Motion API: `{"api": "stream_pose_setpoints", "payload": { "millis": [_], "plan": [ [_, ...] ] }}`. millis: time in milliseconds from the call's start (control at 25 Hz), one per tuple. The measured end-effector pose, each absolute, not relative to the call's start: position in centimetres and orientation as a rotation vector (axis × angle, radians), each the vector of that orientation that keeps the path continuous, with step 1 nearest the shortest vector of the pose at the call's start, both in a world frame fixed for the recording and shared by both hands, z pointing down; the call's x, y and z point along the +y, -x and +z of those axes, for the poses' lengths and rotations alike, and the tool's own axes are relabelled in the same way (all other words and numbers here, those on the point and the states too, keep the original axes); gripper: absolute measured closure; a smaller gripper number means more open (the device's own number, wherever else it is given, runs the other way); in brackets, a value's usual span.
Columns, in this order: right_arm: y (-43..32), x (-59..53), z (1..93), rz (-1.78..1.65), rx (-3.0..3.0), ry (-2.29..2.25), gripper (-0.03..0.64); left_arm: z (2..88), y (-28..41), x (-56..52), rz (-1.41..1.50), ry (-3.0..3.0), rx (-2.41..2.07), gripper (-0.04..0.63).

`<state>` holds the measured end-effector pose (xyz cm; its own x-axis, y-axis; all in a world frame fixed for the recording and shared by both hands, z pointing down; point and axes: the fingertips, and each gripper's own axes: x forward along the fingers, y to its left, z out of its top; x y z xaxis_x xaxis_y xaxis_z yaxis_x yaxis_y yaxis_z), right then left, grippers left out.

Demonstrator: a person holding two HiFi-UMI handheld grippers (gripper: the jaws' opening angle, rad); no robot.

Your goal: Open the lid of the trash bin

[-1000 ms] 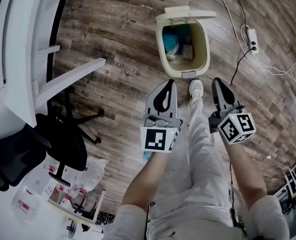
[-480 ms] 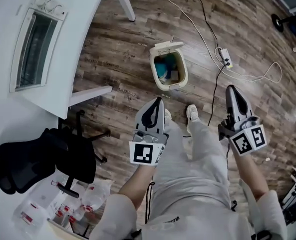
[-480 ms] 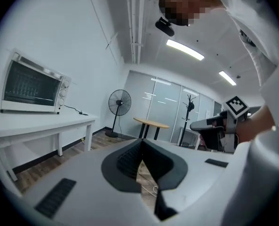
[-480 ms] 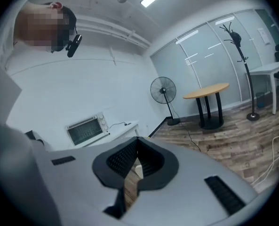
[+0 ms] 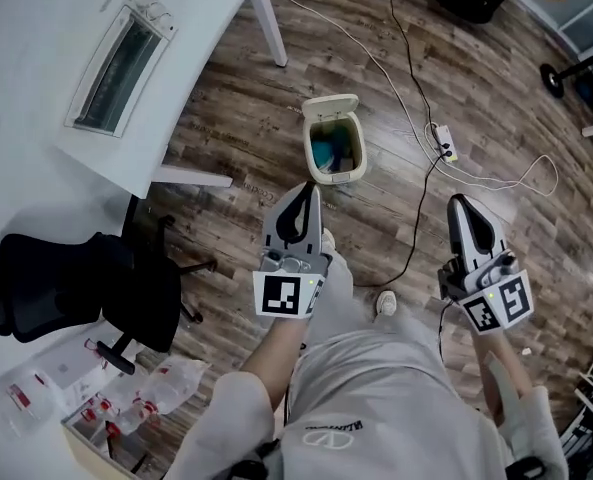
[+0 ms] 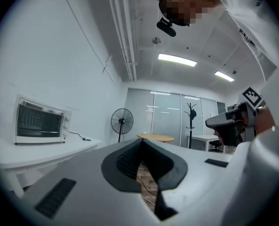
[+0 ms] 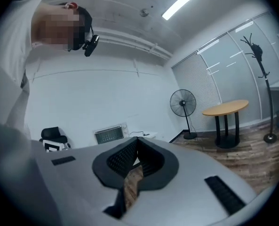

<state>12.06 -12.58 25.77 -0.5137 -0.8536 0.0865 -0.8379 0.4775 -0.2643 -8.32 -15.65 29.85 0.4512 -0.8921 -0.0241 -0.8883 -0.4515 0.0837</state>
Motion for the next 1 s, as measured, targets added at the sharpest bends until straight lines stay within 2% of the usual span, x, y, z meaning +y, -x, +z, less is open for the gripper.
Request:
{"api": "stream_pose_setpoints", "payload": {
  "millis": [440, 680, 1000],
  "plan": [
    [-23.9, 4.1, 22.1, -0.382, 2.604, 1.380, 0.600, 21.3, 0.3, 2.9, -0.183, -2.618, -1.895, 0.594],
    [-26.1, 10.6, 20.6, -0.372, 2.628, 1.294, 0.600, 18.9, -1.9, 11.8, -0.159, -2.601, -1.971, 0.594],
    [-26.2, 14.9, 20.7, -0.405, 2.631, 1.247, 0.600, 18.3, -2.0, 17.6, -0.143, -2.577, -2.013, 0.594]
  ]
}}
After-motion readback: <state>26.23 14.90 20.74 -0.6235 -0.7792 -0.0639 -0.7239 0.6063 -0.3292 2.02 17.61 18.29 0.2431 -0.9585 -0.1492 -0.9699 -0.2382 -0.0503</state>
